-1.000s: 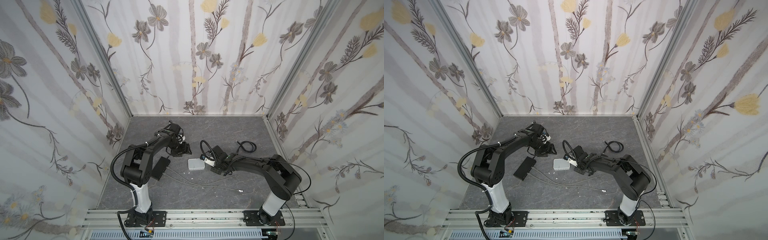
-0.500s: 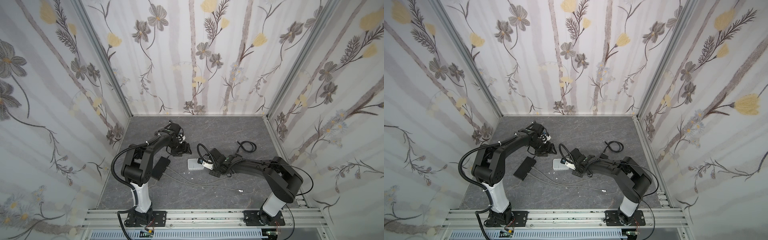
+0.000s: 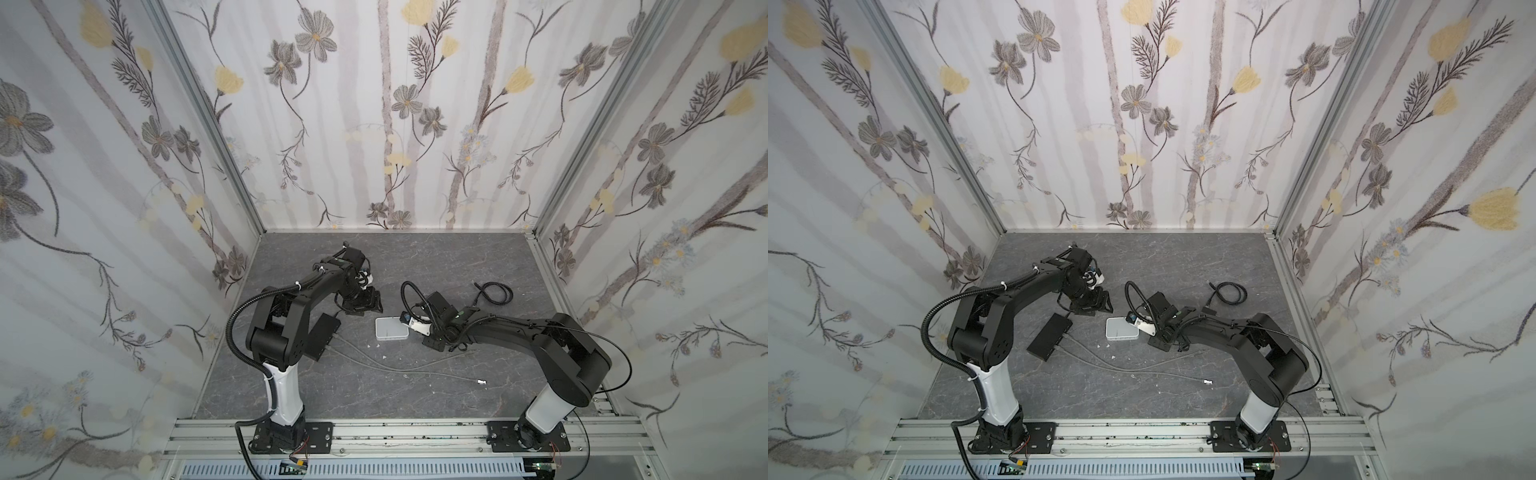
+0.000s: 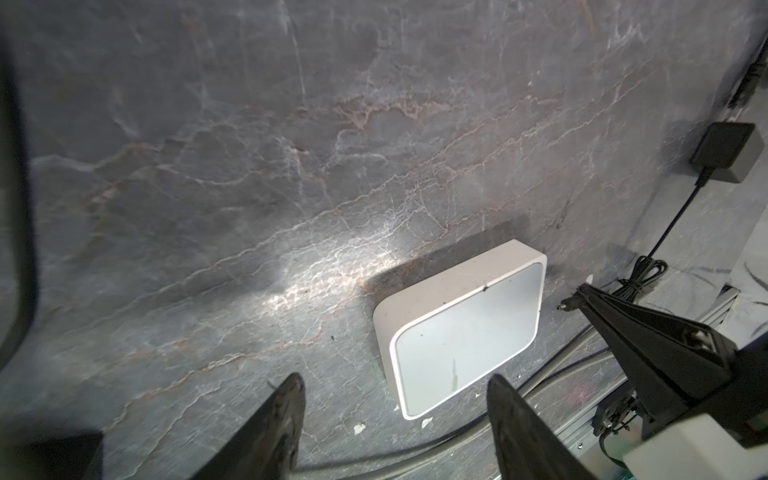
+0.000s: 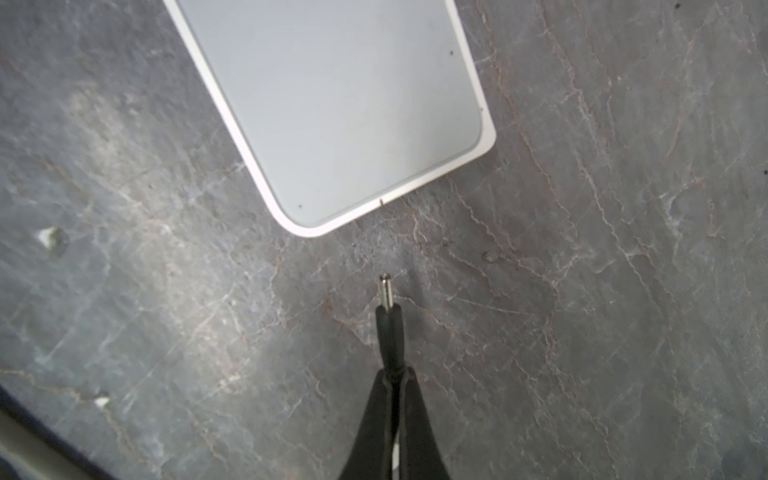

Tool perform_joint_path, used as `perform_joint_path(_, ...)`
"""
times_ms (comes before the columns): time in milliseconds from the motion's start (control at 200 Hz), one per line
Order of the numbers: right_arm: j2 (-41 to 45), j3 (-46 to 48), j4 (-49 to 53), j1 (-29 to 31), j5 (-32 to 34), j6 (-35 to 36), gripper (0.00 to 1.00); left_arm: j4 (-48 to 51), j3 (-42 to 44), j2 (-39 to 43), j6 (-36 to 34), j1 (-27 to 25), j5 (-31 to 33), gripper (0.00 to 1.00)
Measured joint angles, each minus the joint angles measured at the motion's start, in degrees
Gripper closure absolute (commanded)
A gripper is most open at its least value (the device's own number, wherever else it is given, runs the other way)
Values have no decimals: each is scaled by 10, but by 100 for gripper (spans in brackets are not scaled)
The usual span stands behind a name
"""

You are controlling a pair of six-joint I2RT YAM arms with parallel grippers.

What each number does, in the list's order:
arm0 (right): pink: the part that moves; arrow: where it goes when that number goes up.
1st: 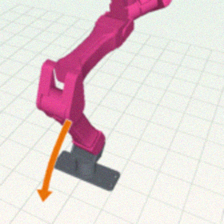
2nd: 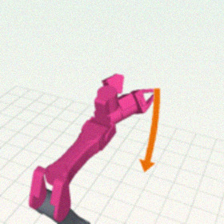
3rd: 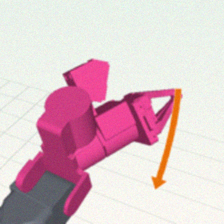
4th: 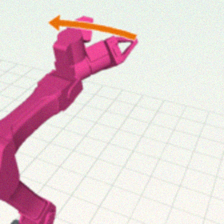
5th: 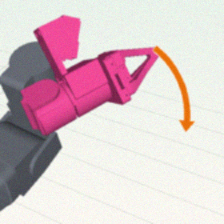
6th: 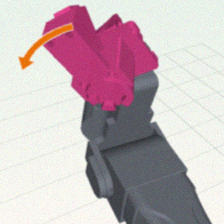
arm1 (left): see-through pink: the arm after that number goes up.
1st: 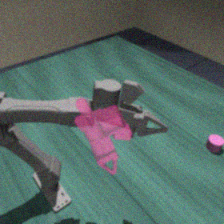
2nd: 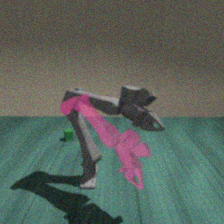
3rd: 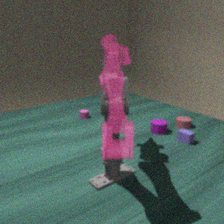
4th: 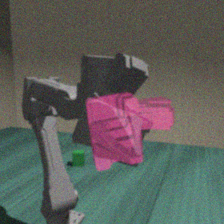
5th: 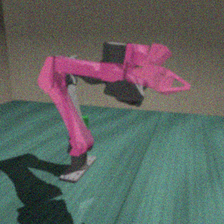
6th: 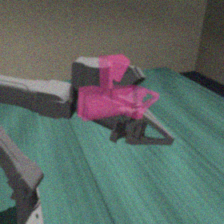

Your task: Insert the plug into the switch port

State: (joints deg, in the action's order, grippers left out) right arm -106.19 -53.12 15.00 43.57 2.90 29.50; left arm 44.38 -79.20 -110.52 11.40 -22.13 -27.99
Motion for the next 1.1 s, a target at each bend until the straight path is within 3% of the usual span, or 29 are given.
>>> perform_joint_path(530, -32, -31, 10, 70, -12, -5, 100, -70, -2, -42, 52, -25, -94, 31)
perform_joint_path(1099, -18, -3, -9, 51, -17, -24, 100, -28, -5, -21, 36, -26, -4, 30)
